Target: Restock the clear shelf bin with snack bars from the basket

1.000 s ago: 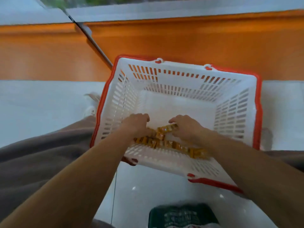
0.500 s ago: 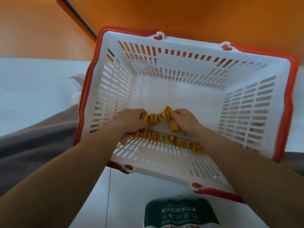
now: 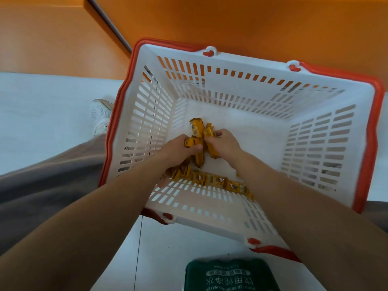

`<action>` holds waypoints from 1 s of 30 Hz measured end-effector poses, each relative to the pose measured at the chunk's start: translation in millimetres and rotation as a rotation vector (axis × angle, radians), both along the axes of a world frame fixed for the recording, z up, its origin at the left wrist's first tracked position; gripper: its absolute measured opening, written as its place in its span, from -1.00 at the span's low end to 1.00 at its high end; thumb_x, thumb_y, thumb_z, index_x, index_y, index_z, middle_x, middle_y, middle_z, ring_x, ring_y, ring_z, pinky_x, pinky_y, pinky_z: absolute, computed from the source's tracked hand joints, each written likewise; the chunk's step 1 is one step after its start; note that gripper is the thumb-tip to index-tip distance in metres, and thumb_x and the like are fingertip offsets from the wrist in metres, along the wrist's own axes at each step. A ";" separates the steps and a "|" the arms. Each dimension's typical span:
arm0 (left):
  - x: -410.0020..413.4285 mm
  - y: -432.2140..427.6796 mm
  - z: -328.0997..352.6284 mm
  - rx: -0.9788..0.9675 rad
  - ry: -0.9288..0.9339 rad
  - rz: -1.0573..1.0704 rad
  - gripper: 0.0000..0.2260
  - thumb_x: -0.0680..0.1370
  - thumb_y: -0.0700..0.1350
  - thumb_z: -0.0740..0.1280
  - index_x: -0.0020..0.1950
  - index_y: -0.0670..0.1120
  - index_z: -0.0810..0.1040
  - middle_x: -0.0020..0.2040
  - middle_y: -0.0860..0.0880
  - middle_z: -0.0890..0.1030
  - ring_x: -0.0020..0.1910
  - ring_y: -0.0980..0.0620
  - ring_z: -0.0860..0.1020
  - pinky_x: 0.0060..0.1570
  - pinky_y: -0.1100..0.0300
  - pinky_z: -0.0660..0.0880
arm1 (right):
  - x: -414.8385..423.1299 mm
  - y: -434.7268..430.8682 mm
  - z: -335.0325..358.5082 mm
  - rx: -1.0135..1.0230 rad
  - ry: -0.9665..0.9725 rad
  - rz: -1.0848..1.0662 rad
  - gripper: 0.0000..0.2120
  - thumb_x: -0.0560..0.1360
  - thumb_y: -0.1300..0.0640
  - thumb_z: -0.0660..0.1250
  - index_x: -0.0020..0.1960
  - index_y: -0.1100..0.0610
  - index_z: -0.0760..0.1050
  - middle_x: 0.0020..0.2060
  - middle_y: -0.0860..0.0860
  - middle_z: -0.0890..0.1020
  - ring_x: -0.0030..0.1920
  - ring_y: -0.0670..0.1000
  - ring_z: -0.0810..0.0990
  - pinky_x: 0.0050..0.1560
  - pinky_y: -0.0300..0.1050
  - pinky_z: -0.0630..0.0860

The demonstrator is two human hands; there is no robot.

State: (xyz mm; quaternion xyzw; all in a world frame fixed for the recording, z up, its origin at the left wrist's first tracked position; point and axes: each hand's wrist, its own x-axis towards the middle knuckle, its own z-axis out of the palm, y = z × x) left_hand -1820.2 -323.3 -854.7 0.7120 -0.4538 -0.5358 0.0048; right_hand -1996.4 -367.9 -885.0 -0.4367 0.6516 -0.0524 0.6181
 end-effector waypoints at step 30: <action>0.2 -20.6 1.4 -0.047 0.141 0.630 -0.63 0.38 -0.08 0.63 0.11 -0.18 0.66 -0.01 -0.17 0.73 0.02 -0.16 0.70 0.12 -0.13 0.64 | 16.2 7.7 5.2 0.115 -0.273 -0.166 -0.66 0.42 0.10 0.56 0.13 0.11 0.55 -0.04 0.11 0.69 -0.08 0.09 0.70 -0.17 -0.05 0.67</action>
